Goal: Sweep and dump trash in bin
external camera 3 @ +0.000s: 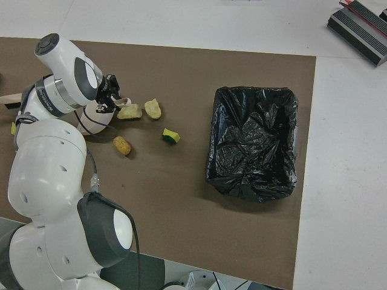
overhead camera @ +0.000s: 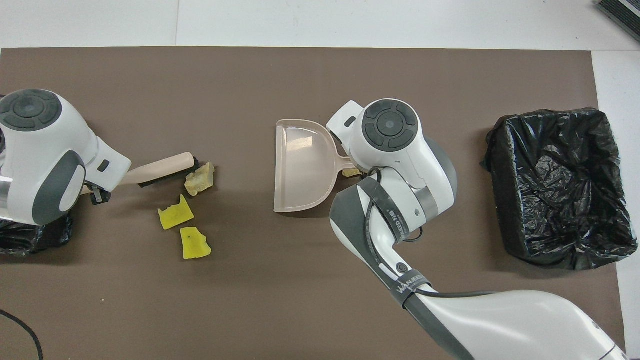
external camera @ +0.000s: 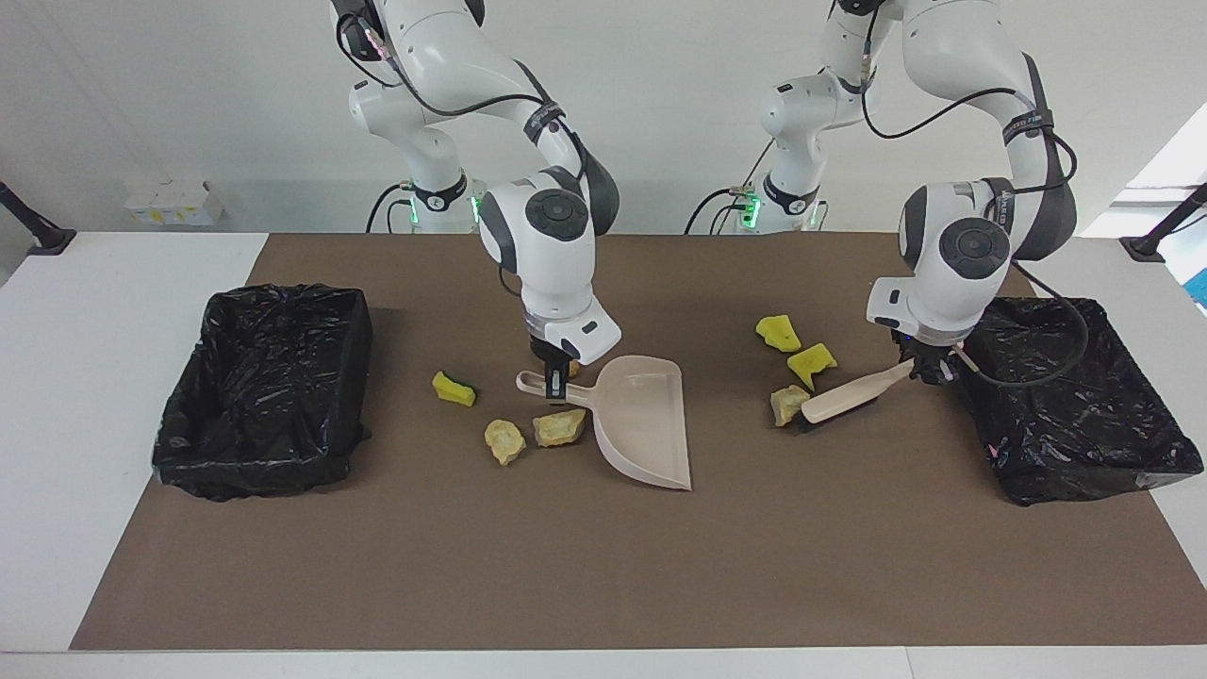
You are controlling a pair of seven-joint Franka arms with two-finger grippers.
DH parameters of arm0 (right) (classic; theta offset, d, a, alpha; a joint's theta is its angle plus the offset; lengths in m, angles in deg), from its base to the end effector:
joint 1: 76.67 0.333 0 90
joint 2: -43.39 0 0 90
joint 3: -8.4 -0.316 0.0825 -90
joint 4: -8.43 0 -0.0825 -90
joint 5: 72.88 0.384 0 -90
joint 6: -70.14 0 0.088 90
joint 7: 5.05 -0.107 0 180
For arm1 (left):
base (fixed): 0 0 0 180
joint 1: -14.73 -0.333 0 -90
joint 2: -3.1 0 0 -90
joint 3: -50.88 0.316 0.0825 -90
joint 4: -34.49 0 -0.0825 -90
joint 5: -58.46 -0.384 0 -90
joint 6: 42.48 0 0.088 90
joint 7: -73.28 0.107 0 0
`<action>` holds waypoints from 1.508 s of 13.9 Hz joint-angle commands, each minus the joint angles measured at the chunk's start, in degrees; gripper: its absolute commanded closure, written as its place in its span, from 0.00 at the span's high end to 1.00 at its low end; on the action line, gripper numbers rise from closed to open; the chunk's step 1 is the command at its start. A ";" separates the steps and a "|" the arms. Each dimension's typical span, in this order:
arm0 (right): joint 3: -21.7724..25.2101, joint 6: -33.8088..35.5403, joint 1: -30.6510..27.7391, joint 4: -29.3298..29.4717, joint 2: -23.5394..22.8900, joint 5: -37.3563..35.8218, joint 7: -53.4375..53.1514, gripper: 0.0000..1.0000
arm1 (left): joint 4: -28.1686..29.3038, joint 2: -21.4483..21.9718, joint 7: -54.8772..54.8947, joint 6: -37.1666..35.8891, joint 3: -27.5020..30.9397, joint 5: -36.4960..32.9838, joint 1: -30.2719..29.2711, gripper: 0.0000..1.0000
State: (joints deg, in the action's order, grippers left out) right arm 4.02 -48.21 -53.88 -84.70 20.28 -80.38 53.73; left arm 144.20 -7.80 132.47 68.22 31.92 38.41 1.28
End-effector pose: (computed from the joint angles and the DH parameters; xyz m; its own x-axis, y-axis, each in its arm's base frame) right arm 0.6043 0.2959 0.3927 0.0195 0.9982 -0.0560 0.9970 -0.0152 0.0761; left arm 0.5832 -0.0256 0.3905 0.2707 -0.9169 -0.2934 -0.9564 -0.2908 0.0263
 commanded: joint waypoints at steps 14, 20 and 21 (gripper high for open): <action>-0.54 -3.73 2.78 -8.74 3.07 -1.29 6.95 0.00 | 22.97 22.13 -70.67 -13.13 -0.20 10.81 6.40 0.00; -0.63 -3.47 3.30 -8.65 2.81 -1.73 5.81 0.00 | 32.75 29.79 -93.44 -13.31 -0.28 23.38 9.58 0.00; -0.54 -3.47 3.83 -8.56 2.81 -1.73 5.38 0.00 | 33.80 30.15 -96.26 -12.96 -0.20 25.48 11.06 0.00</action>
State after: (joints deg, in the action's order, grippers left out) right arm 3.68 -52.31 -50.50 -91.86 21.90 -81.20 58.32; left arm 174.57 19.27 41.34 54.33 30.89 60.93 10.17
